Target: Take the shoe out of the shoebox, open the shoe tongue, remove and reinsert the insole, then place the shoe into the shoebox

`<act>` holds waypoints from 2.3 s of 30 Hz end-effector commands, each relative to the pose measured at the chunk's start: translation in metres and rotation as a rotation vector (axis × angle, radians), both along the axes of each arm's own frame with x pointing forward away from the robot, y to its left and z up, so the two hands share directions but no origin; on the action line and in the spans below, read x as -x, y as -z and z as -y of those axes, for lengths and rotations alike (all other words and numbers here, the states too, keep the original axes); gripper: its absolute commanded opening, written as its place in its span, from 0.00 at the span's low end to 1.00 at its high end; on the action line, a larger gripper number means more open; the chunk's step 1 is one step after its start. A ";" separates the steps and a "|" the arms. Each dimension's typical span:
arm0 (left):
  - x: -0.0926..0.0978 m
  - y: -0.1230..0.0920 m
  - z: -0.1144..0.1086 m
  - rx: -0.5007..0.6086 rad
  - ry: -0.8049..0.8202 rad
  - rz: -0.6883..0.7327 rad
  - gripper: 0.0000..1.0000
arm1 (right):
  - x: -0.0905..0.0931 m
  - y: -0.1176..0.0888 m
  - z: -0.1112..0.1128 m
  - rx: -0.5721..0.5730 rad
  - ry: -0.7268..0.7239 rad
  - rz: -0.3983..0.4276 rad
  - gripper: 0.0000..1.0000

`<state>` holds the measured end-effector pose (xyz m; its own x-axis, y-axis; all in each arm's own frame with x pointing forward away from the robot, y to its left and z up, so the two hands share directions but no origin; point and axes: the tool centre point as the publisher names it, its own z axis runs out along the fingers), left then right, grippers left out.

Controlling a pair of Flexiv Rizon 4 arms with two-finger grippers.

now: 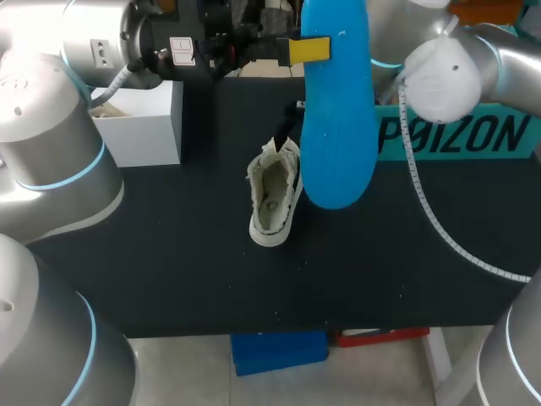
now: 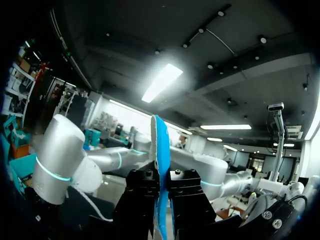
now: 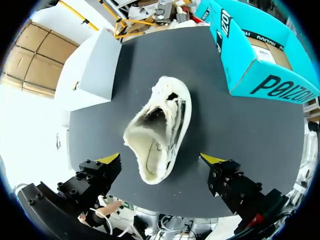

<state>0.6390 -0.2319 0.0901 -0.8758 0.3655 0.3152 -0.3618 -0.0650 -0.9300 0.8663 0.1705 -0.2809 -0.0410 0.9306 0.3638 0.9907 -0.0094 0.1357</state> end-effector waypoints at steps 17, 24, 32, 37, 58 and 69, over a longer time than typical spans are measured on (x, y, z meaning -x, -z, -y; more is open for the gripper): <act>0.001 0.001 0.001 -0.001 -0.003 0.000 0.00 | 0.027 -0.026 0.030 -0.596 0.084 0.033 1.00; 0.001 0.001 0.001 -0.001 -0.003 0.000 0.00 | 0.025 -0.037 0.026 -0.766 0.065 0.055 1.00; 0.001 0.001 0.001 -0.001 -0.003 0.000 0.00 | 0.023 -0.043 0.025 -0.921 0.070 0.079 1.00; 0.001 0.001 0.001 -0.001 -0.003 0.000 0.00 | 0.021 -0.043 0.024 -0.969 0.068 0.089 1.00; 0.009 0.010 0.007 0.054 -0.012 0.274 0.00 | 0.015 -0.044 0.028 -1.115 0.068 0.104 1.00; 0.007 0.068 0.005 0.065 -0.121 0.374 0.00 | 0.015 -0.044 0.028 -1.115 0.068 0.104 1.00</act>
<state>0.6423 -0.2396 0.0406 -0.9562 0.2891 -0.0463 0.0108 -0.1233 -0.9923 0.8513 0.1410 -0.2365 -0.0815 0.0870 0.9929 0.9685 -0.2282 0.0995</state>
